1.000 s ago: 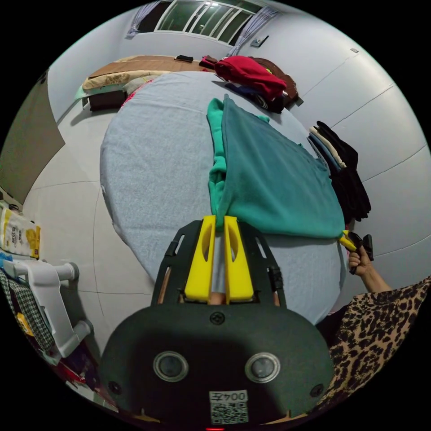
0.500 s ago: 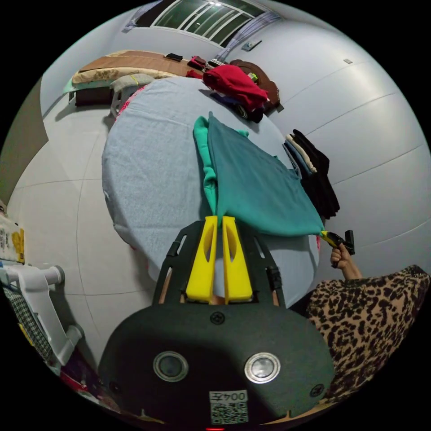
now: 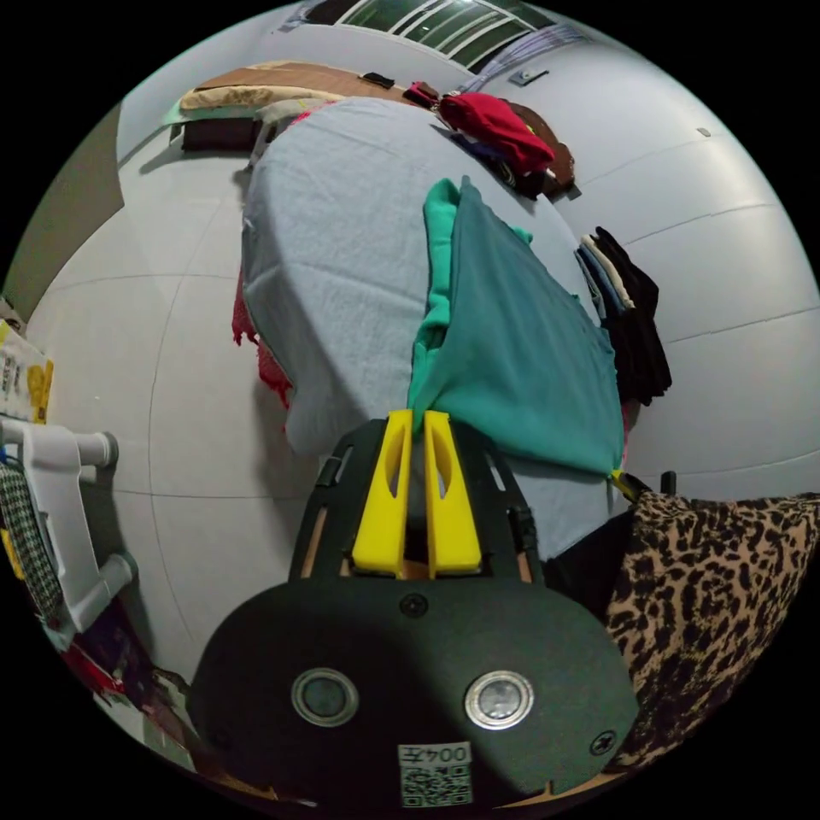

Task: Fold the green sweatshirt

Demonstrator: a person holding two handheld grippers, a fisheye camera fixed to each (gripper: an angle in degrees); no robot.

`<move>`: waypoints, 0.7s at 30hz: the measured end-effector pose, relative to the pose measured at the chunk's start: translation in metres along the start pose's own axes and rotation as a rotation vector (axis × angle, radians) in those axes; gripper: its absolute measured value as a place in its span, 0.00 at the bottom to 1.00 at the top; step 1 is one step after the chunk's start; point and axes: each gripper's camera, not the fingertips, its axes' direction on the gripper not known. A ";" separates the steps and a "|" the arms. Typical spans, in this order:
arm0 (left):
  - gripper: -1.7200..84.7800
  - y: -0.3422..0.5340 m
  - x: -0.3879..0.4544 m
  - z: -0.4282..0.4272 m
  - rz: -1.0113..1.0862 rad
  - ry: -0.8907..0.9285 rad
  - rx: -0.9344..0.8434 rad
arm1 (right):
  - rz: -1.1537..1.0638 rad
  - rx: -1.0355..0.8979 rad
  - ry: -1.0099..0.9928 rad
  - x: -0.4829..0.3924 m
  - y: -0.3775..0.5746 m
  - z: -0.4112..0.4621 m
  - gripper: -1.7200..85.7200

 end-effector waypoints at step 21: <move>0.09 -0.061 0.049 0.032 0.094 -0.027 0.191 | -0.272 -0.015 0.275 -0.130 -0.018 0.072 0.14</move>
